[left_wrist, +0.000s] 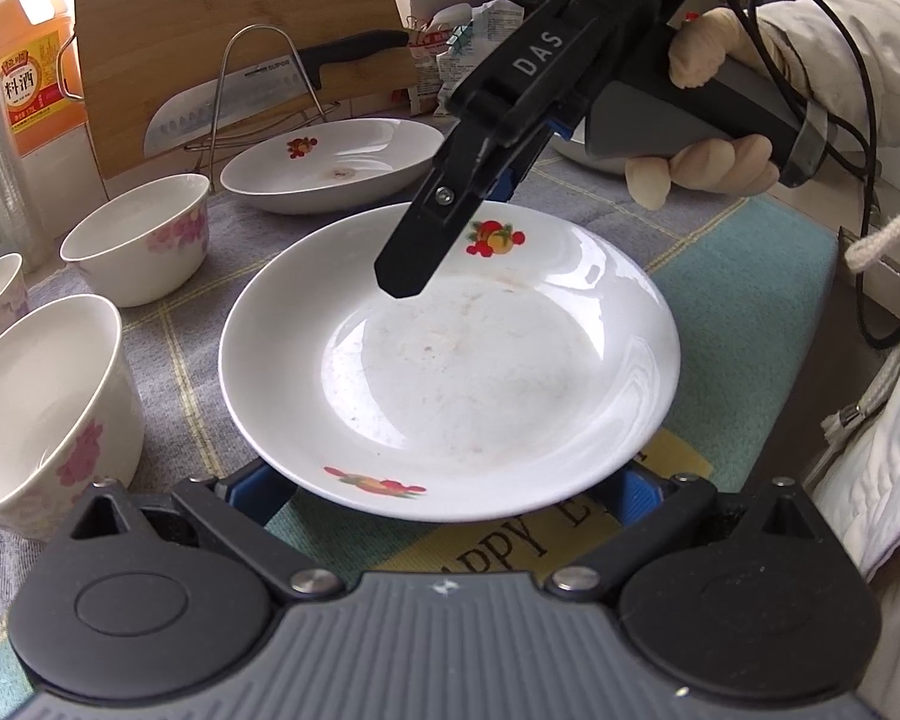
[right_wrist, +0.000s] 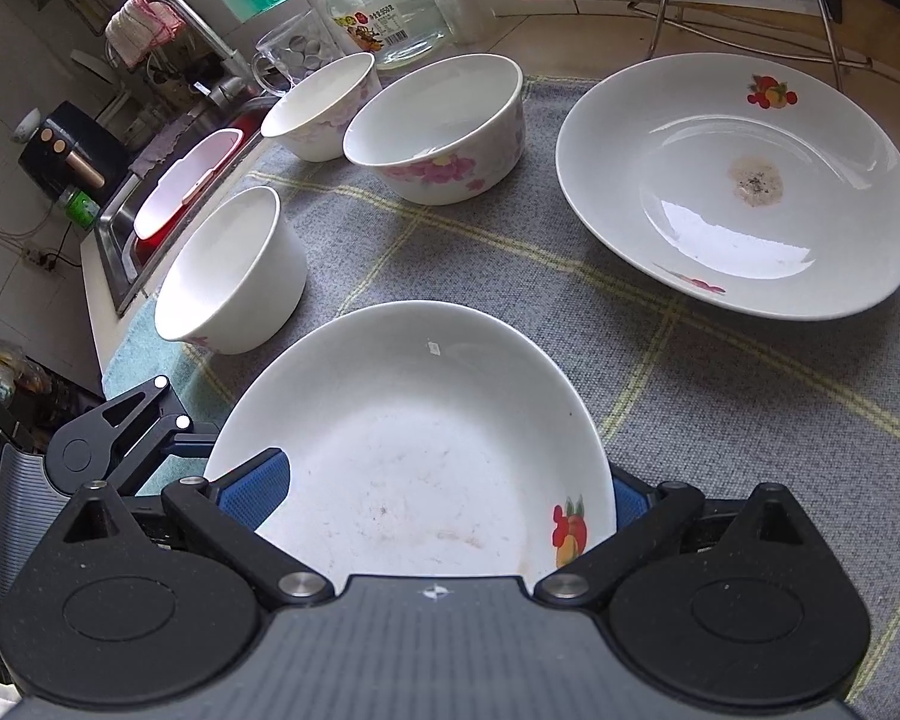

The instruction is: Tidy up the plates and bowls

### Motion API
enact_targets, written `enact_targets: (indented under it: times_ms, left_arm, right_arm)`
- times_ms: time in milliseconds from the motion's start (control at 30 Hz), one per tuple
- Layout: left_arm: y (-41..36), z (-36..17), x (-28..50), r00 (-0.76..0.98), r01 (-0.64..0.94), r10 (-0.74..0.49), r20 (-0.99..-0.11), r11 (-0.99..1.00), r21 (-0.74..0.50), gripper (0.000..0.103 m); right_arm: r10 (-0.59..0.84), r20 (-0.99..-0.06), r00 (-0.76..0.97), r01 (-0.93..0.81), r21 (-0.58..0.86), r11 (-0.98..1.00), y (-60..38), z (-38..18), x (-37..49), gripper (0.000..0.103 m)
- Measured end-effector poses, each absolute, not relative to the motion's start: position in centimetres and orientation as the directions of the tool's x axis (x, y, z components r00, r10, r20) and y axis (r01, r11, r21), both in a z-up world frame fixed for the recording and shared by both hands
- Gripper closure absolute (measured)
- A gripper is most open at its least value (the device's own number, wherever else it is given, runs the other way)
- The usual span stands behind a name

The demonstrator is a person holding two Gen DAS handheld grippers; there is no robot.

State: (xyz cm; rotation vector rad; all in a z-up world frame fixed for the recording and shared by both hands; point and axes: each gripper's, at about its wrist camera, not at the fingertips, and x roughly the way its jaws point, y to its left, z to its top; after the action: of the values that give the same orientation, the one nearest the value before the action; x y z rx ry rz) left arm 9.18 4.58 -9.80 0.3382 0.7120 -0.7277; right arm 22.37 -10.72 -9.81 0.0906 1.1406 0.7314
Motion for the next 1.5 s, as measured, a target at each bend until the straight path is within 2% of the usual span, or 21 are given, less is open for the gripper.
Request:
enact_targets:
  times_ms: [1033,1500]
  left_arm:
    - [3.6,-8.0,9.6,0.506,0.734,-0.489,-0.711,0.677,0.056,0.001]
    - [-0.1,-6.5,10.5,0.483,0.773,-0.527,-0.7,0.631,0.059,0.001]
  right_arm:
    - [0.551,-0.81,0.2,-0.468,0.415,0.78,-11.7,-8.6,21.6,0.0]
    - [0.546,-0.79,0.278,-0.422,0.41,0.809,-16.1,-6.4,20.6,0.0]
